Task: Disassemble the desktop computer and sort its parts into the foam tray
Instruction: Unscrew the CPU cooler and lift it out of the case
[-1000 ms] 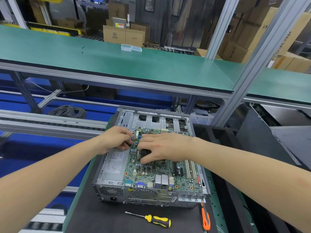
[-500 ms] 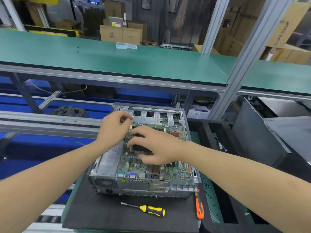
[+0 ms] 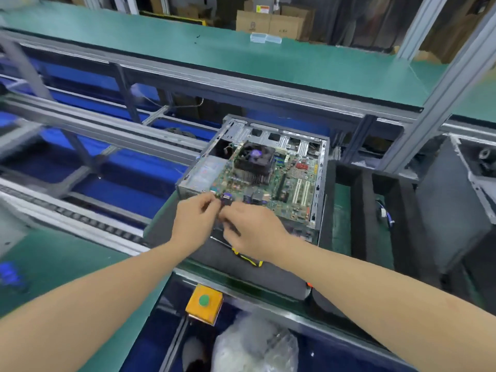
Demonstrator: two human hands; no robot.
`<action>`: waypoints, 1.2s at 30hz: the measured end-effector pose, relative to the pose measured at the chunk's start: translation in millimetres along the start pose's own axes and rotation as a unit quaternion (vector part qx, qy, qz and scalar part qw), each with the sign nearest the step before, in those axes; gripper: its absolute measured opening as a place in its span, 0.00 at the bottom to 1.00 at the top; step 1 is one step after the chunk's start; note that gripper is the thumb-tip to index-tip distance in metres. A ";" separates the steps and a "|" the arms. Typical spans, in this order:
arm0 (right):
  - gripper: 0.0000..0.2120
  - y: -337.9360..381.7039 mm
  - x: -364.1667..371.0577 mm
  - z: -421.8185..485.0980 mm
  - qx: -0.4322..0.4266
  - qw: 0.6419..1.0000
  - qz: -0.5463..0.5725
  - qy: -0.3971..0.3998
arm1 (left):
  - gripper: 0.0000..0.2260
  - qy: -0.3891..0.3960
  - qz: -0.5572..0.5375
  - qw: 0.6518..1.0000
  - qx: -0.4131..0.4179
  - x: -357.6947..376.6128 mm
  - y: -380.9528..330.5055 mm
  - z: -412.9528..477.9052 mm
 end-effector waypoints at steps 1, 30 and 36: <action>0.04 -0.5 17.9 -10.3 0.021 0.999 0.000 0.048 | 0.14 0.027 0.023 0.999 -0.022 10.7 14.4 -12.1; 0.05 -50.1 -121.8 22.0 0.211 0.895 0.303 -0.250 | 0.05 0.028 0.224 0.918 0.327 -35.4 -124.7 59.1; 0.15 -117.8 -215.2 41.1 0.257 0.909 0.075 -0.319 | 0.09 0.142 0.098 0.928 0.329 45.0 -191.3 136.6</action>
Point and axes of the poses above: each hand's wrist, its own z-axis towards the middle knuckle, its own x-axis out of the palm, y = z × x, the point moved 10 cm from there along z, towards the middle knuckle, and after that the axes turned 1 degree about x, right-handed, at the moved point
